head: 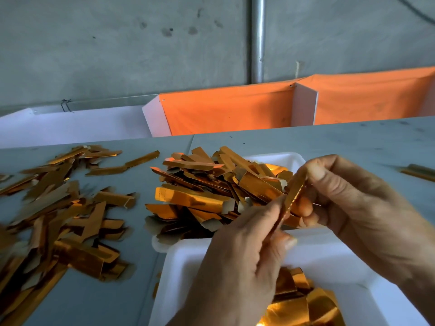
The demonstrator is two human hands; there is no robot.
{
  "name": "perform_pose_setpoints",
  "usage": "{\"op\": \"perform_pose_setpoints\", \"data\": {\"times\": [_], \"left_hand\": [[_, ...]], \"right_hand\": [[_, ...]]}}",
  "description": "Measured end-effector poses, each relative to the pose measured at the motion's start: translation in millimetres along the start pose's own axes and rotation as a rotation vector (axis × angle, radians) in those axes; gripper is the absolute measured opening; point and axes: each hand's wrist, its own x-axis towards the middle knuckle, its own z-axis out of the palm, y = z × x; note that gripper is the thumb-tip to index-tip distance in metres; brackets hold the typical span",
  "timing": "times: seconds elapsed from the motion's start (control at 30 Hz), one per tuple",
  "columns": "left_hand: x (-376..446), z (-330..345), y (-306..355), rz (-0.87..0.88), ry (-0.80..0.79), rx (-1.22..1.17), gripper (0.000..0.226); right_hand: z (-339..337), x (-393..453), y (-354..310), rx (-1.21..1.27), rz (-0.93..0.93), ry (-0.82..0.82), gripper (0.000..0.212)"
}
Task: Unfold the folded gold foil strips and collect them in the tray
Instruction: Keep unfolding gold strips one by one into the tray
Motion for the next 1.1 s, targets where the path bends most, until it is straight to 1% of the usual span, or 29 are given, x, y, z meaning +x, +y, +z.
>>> {"op": "perform_pose_setpoints", "data": {"times": [0.03,0.1,0.17,0.2,0.27,0.33,0.37,0.43,0.5,0.6,0.77,0.8,0.9,0.97,1.03,1.1], "left_hand": [[0.2,-0.4,-0.5,-0.004,0.007,-0.006,0.043],[0.7,-5.6,-0.1,-0.065,-0.015,-0.105,0.038],[0.4,-10.0,0.7,-0.107,-0.019,-0.141,0.038],[-0.2,-10.5,1.2,-0.115,0.003,-0.098,0.039],[0.2,-9.0,2.4,-0.123,0.071,0.086,0.048],[0.0,-5.3,4.0,-0.054,0.156,0.232,0.058],[0.3,-3.6,4.6,-0.007,0.185,0.281,0.059],[1.3,-1.4,4.9,0.032,0.193,0.356,0.059],[2.0,0.6,3.5,0.03,0.197,0.428,0.06],[4.1,2.4,4.1,0.031,0.237,0.497,0.058],[2.3,5.3,0.4,0.039,0.306,0.469,0.056],[1.6,5.2,0.0,0.047,0.305,0.453,0.057],[1.6,3.8,2.0,0.028,0.295,0.306,0.058],[1.3,2.8,0.2,0.019,0.266,0.193,0.062],[1.5,0.3,-1.0,0.027,0.224,0.084,0.051],[2.4,-1.5,0.5,0.027,0.163,-0.016,0.046]], "right_hand": [[-0.5,-0.5,-2.1,-0.018,-0.01,-0.002,0.05],[-3.4,-1.1,-6.2,-0.067,-0.023,0.007,0.05],[-7.1,-1.4,-8.2,-0.098,-0.019,0.012,0.05],[-8.3,-1.2,-8.2,-0.113,-0.015,0.013,0.05],[-8.9,-1.1,-7.1,-0.178,-0.017,0.028,0.054],[-7.7,-1.7,-6.0,-0.229,-0.027,0.05,0.06],[-6.5,-2.1,-5.9,-0.242,-0.032,0.058,0.06],[-4.8,-2.8,-6.2,-0.276,-0.042,0.069,0.062],[-2.0,-3.7,-7.0,-0.297,-0.054,0.072,0.063],[3.1,-5.6,-8.7,-0.251,-0.065,0.06,0.06],[10.4,-8.0,-13.3,-0.2,0.0,0.052,0.065],[10.3,-8.1,-13.4,-0.194,0.013,0.064,0.063],[10.5,-8.8,-14.6,-0.097,0.059,0.065,0.035],[9.6,-9.3,-14.1,-0.009,0.11,0.057,0.032],[9.1,-10.2,-14.0,0.037,0.143,0.051,0.031],[8.4,-9.9,-14.0,0.041,0.141,0.042,0.031]]}}
